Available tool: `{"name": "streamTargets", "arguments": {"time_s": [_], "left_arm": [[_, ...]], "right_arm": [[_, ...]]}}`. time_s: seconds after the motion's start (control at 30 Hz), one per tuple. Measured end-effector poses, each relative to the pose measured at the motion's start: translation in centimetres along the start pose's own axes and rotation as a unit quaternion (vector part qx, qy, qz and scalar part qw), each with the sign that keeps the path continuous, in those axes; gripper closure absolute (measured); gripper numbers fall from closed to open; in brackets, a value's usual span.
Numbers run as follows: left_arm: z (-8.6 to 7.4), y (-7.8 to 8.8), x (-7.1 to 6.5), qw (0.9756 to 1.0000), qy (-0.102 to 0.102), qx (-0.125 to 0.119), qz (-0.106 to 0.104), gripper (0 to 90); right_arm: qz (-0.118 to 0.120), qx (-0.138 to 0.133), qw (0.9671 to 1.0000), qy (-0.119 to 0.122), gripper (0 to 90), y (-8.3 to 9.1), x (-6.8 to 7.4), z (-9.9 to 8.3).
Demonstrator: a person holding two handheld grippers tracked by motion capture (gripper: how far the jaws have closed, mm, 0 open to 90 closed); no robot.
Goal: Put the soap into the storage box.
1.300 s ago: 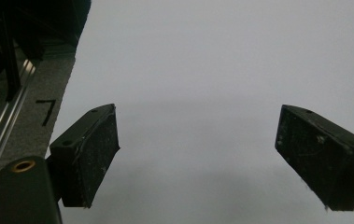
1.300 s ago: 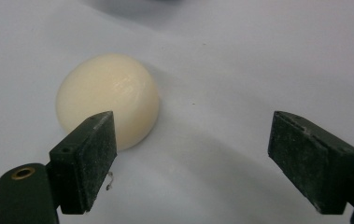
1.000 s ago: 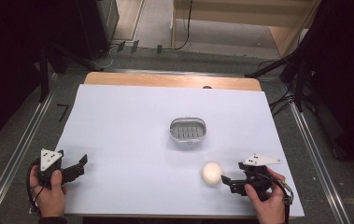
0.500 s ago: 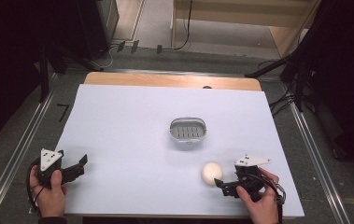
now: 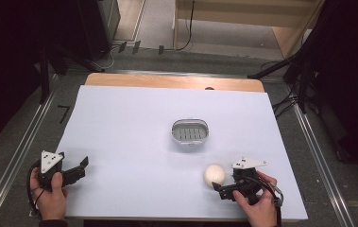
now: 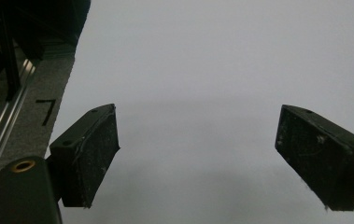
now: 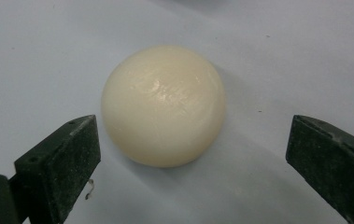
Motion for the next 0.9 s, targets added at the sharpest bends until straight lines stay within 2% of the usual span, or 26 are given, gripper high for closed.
{"name": "streamTargets", "arguments": {"time_s": [0.6, 0.67, 0.83, 0.9], "left_arm": [[0.0, 0.0, 0.0, 1.0000, 0.000, 0.000, -0.001, 14.4], [0.0, 0.0, 0.0, 1.0000, 0.000, 0.000, 0.000, 14.5], [0.0, 0.0, 0.0, 1.0000, 0.000, 0.001, -0.001, 14.5], [0.0, 0.0, 0.0, 1.0000, -0.001, 0.001, -0.001, 14.5]], "right_arm": [[-0.002, 0.008, 1.0000, 0.002, 4.0, -1.1, 1.2, 0.2], [-0.009, 0.010, 0.9999, 0.001, 6.0, -1.3, 1.2, 0.2], [-0.011, 0.009, 0.9999, 0.002, 7.9, -1.6, 1.7, 0.3], [-0.014, 0.010, 0.9998, 0.006, 11.4, -1.8, 2.0, 0.3]]}}
Point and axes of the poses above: each handheld gripper's, and its own axes: y roughly backward along the jaws, z roughly out of its top, x roughly to its left, the point moved 6 cm from there along -y, roughly forward along the jaws, and after that the axes turned 9 degrees about -z, right-handed, at the moved point
